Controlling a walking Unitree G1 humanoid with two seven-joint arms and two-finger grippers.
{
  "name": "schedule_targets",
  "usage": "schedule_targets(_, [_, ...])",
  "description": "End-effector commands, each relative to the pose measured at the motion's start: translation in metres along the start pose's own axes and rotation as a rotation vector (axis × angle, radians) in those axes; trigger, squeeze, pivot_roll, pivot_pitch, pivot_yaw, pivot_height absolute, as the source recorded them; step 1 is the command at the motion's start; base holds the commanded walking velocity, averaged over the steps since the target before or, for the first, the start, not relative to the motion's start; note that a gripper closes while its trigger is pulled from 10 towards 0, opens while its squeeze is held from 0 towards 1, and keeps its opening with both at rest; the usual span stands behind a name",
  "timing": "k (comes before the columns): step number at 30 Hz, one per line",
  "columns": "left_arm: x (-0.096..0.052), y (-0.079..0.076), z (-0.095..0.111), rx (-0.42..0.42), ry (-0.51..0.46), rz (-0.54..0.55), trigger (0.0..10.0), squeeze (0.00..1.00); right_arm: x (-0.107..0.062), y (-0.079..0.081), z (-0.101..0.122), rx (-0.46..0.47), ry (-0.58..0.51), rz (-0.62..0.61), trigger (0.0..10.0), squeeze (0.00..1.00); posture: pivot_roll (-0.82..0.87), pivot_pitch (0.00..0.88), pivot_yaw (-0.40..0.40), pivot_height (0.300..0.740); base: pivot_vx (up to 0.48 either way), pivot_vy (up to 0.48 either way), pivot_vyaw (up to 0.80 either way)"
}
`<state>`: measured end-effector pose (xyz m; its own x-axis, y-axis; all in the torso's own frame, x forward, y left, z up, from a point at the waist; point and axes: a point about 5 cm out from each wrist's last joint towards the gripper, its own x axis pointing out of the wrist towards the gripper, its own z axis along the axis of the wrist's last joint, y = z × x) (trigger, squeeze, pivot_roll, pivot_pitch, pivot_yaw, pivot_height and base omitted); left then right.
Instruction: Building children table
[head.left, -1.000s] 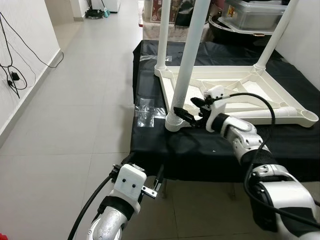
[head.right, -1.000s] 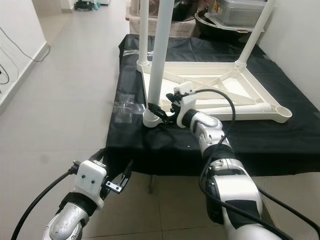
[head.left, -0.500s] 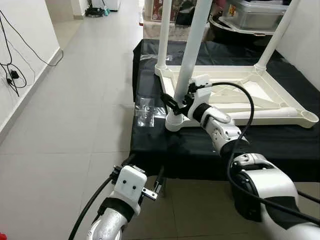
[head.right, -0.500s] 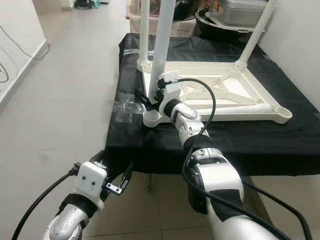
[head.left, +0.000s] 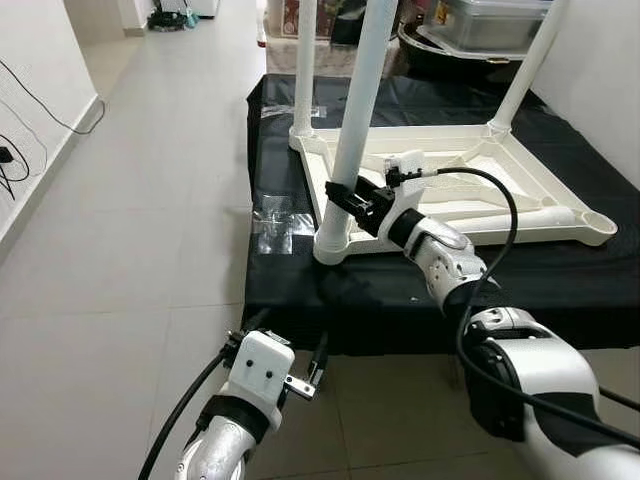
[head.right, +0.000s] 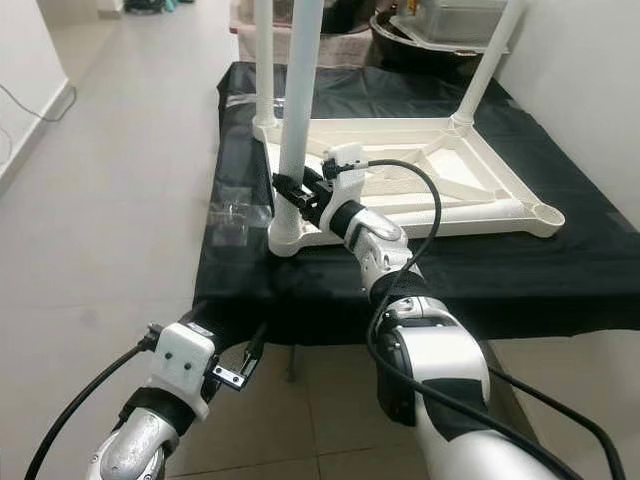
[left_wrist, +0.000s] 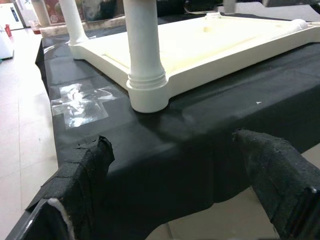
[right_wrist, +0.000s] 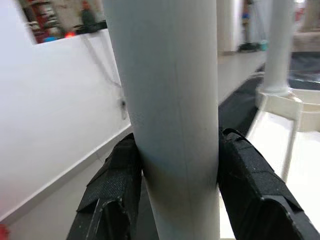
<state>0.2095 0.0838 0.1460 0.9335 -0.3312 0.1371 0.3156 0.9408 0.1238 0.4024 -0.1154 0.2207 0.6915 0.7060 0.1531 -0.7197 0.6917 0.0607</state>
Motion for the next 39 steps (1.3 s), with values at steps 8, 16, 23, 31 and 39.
schedule_targets(8, [0.0,-0.002,-0.004,-0.001,0.022,-0.006,10.0,0.0,-0.005,0.011,-0.017,0.066,0.04,0.168,0.0,0.0,0.13,0.125,-0.104,0.74,0.0,0.0,0.0])
schedule_targets(16, [0.0,-0.001,-0.005,0.0,0.022,-0.009,10.0,0.0,-0.027,0.006,-0.022,0.047,0.083,0.303,0.0,0.0,0.12,0.128,-0.096,0.74,0.0,0.0,0.0])
schedule_targets(23, [0.002,-0.001,-0.005,0.004,0.023,-0.012,10.0,0.0,-0.02,0.013,-0.027,0.031,0.094,0.282,10.0,0.0,0.13,0.129,-0.097,0.74,0.0,0.0,0.0])
schedule_targets(31, [0.001,0.001,-0.005,0.008,0.025,-0.01,10.0,0.0,-0.013,0.021,-0.02,-0.003,0.06,0.331,10.0,1.0,0.13,0.128,-0.099,0.74,0.0,0.0,0.0])
schedule_targets(39, [0.0,0.0,-0.005,0.007,0.024,-0.013,10.0,0.0,-0.001,0.028,-0.014,-0.027,0.091,0.371,10.0,0.0,0.13,0.136,-0.102,0.74,0.0,0.0,0.0])
